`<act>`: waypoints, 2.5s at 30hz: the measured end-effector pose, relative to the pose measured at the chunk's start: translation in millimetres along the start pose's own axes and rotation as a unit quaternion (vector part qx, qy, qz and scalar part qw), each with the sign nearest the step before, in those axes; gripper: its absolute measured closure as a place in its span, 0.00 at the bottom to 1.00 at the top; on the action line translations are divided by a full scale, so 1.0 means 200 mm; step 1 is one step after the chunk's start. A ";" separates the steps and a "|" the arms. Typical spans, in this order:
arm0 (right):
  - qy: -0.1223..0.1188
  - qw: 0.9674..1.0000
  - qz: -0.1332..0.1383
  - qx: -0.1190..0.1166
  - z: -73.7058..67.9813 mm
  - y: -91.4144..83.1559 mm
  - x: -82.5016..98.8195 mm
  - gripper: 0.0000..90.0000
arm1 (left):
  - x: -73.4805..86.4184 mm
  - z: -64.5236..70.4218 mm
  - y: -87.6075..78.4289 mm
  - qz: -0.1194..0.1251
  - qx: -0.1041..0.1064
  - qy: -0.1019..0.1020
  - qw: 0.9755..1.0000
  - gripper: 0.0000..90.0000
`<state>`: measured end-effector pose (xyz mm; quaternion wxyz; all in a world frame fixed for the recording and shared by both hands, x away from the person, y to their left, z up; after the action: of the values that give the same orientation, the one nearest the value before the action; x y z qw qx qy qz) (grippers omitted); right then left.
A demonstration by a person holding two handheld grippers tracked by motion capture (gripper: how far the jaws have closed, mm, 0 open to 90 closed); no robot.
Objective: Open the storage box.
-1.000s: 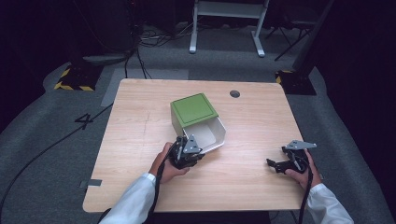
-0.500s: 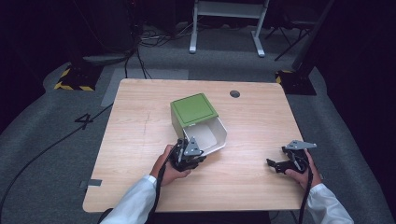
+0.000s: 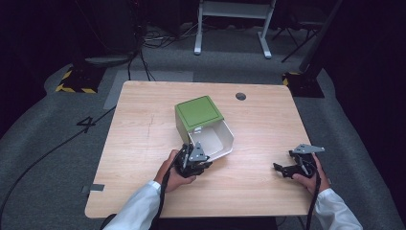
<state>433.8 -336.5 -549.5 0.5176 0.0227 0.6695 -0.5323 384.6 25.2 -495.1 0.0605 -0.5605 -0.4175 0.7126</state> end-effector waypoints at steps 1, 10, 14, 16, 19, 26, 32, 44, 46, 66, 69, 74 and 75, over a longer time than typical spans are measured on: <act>0.000 1.000 0.000 0.000 0.00 0.00 0.00 0.04 | 0.00 0.00 0.00 0.000 0.000 0.000 1.000 0.83; 0.000 1.000 0.000 0.000 0.00 0.00 0.00 0.04 | 0.00 0.02 0.00 0.000 0.003 0.003 1.000 0.83; 0.000 1.000 0.000 0.000 0.00 0.00 0.00 0.04 | 0.00 0.03 0.00 0.000 0.003 0.006 1.000 0.81; 0.000 1.000 0.000 0.000 0.00 0.00 0.00 0.04 | 0.00 0.03 0.00 0.000 0.003 0.005 1.000 0.81; 0.000 1.000 0.000 0.000 0.00 0.00 0.00 0.04 | 0.00 0.03 0.00 0.000 0.004 0.004 1.000 0.81; 0.000 1.000 0.000 0.000 0.00 0.00 0.00 0.04 | 0.00 0.05 0.00 0.000 0.008 0.006 1.000 0.81; 0.000 1.000 0.000 0.000 0.00 0.00 0.00 0.04 | 0.00 0.07 -0.01 0.004 0.021 0.004 1.000 0.78; 0.000 1.000 0.000 0.000 0.00 0.00 0.00 0.04 | 0.00 0.06 -0.06 0.009 0.032 0.007 0.999 0.55; 0.000 1.000 0.000 0.000 0.00 0.00 0.00 0.04 | -0.01 0.06 -0.09 0.018 0.041 -0.001 0.999 0.50; 0.000 1.000 0.000 0.000 0.00 0.00 0.00 0.04 | -0.04 0.11 -0.27 0.070 0.029 -0.004 0.997 0.25; 0.000 1.000 0.000 0.000 0.00 0.00 0.00 0.04 | -0.03 0.10 -0.30 0.074 0.022 -0.007 0.997 0.25; 0.000 1.000 0.000 0.000 0.00 0.00 0.00 0.04 | 0.03 0.04 -0.33 0.064 0.006 -0.019 0.998 0.23; 0.000 1.000 0.000 0.000 0.00 0.00 0.00 0.04 | 0.05 0.03 -0.33 0.060 0.001 -0.019 0.998 0.23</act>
<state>433.8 -336.5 -549.5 0.5176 0.0226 0.6695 -0.5323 350.8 70.4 -458.1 0.0103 -0.5705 -0.3834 0.7262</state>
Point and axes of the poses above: each handheld gripper's, and its own axes: y roughly forward along the jaws, x roughly out of its underside, z roughly to its right, the point moved 6 cm from there along y, roughly forward along the jaws, and after that the axes turned 7 degrees about -y, right-handed, at the moved point
